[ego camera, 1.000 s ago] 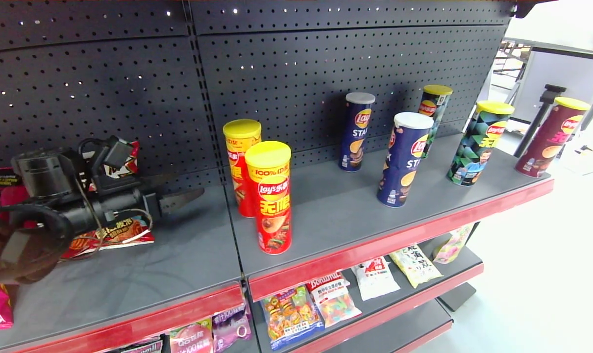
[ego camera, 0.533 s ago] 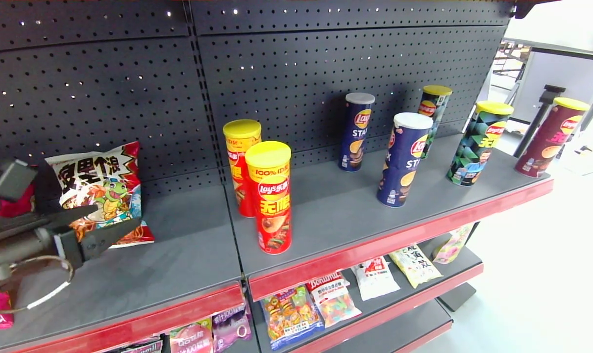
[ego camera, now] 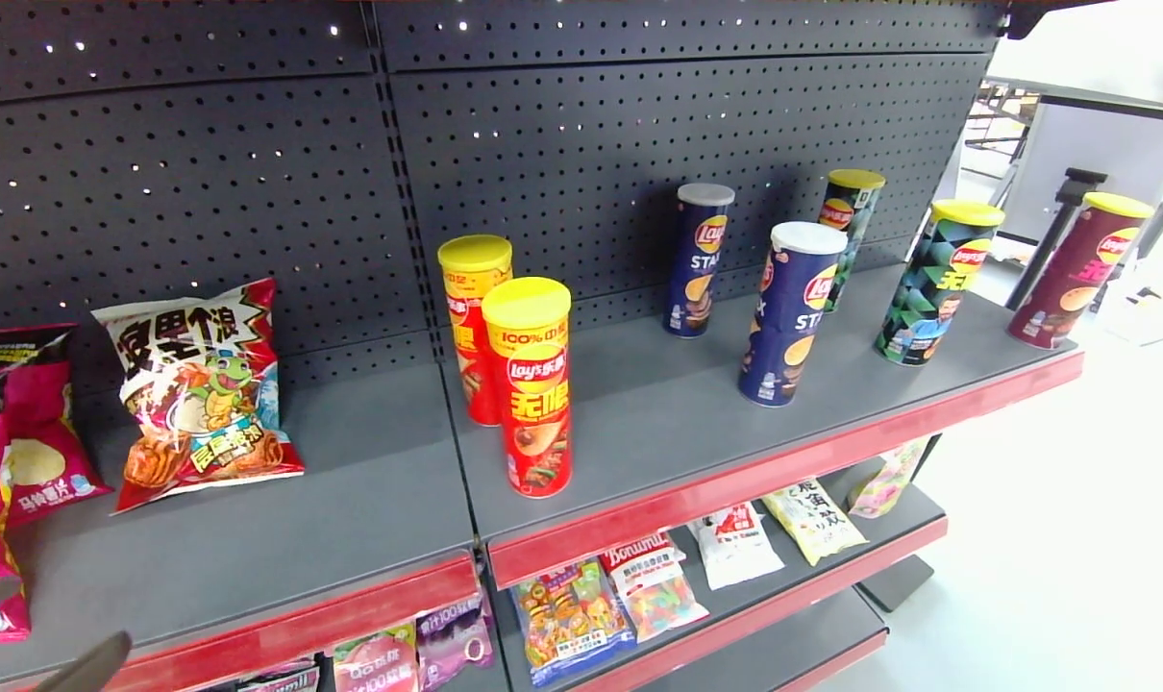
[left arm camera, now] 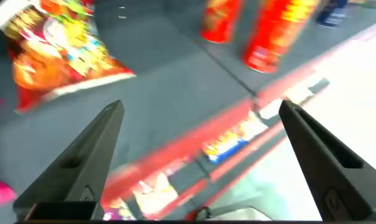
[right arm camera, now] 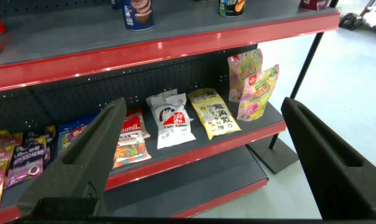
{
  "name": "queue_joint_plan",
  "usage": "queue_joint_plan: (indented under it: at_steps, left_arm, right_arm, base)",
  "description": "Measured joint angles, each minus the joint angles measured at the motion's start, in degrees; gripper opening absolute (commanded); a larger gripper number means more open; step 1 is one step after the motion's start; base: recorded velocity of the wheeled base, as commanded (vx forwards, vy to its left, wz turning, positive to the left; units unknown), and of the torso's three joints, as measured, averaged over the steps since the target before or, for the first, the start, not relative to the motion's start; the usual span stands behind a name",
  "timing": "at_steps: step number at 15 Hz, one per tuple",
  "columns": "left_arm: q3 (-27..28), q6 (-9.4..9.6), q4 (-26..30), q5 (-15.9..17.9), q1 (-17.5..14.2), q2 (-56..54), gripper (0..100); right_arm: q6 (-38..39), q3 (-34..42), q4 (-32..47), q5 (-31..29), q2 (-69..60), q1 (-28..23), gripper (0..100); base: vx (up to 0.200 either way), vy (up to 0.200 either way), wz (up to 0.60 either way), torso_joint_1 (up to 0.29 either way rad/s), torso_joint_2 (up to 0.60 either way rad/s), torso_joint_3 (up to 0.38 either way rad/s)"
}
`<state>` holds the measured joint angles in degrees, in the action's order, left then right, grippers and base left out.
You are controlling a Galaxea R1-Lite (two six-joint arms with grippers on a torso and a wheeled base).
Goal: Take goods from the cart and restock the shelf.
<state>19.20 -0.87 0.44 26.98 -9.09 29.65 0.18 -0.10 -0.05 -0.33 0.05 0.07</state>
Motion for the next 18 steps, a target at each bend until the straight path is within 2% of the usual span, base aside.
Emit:
queue_joint_plan:
  at_steps: [4, 10, 16, 18]
  left_arm:
    - [-0.24, -0.02, 0.51, -0.07, 0.23, -7.94, 100]
    - [-0.79, -0.02, 0.57, -0.07, 0.23, -10.78, 100]
    - [-1.71, 0.00, 2.21, 0.06, 0.23, -12.84, 100]
    - [-1.82, 0.00, 2.24, 0.20, 0.23, -12.84, 100]
  right_arm:
    - [0.00, 0.00, 0.02, 0.60, 0.00, -0.02, 100]
    - [0.09, 0.00, 0.05, 1.04, 0.00, 0.00, 100]
    - [0.00, 0.05, 0.05, 1.01, 0.00, -0.02, 100]
    - [0.02, 0.05, 0.05, 1.04, 0.00, 0.00, 100]
  base:
    - [0.000, 0.000, 0.00, 0.000, 0.00, 0.000]
    - [0.000, 0.000, 0.00, 0.000, 0.00, 0.000]
    - [0.000, 0.000, 0.60, 0.008, 0.00, 0.005]
    - [0.000, 0.000, 0.00, 0.000, 0.00, 0.000]
